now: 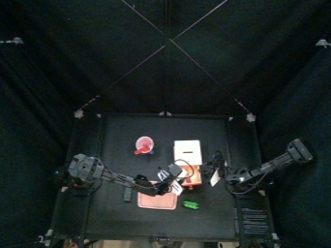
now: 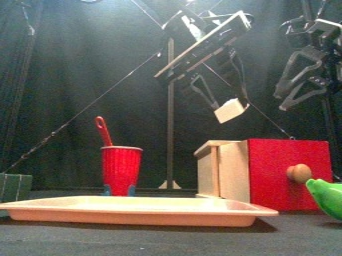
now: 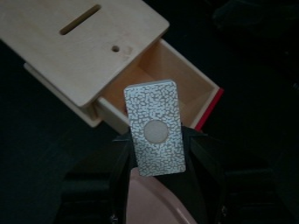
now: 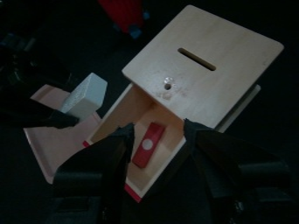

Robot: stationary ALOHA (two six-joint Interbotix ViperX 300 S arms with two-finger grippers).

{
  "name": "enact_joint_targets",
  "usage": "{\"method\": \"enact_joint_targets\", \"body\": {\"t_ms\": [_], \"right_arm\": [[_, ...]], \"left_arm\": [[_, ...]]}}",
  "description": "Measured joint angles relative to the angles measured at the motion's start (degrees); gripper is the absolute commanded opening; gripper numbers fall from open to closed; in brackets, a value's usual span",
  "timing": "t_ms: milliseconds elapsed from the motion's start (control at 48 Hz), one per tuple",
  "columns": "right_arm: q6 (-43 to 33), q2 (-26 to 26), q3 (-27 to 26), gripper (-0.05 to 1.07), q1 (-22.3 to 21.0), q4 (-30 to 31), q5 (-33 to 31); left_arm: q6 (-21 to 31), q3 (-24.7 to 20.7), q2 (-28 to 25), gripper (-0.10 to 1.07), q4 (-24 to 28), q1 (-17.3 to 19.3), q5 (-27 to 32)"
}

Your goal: Place rice in drawer

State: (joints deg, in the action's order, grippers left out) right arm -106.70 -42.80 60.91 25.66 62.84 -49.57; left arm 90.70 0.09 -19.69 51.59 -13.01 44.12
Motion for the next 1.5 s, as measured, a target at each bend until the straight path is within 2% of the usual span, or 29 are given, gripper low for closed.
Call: {"method": "enact_joint_targets", "body": {"t_ms": [438,917,1396,1500], "right_arm": [[0.0,0.0,-0.09,0.84,0.18,-0.26,-0.44],[0.0,-0.09,0.18,0.84,0.26,-0.35,-0.53],[0.0,-0.09,0.18,0.84,0.26,-0.44,-0.7],[0.09,-0.09,0.18,0.84,0.26,-0.44,-0.7]], "left_arm": [[0.18,-4.57,-3.96,0.51,1.41,1.49,-0.09],[0.35,-5.8,-6.94,0.53,1.67,2.9,-1.58],[0.35,-5.8,-7.03,0.76,1.41,2.99,-2.72],[0.35,-5.8,-7.03,0.78,1.41,2.99,-2.9]]}}
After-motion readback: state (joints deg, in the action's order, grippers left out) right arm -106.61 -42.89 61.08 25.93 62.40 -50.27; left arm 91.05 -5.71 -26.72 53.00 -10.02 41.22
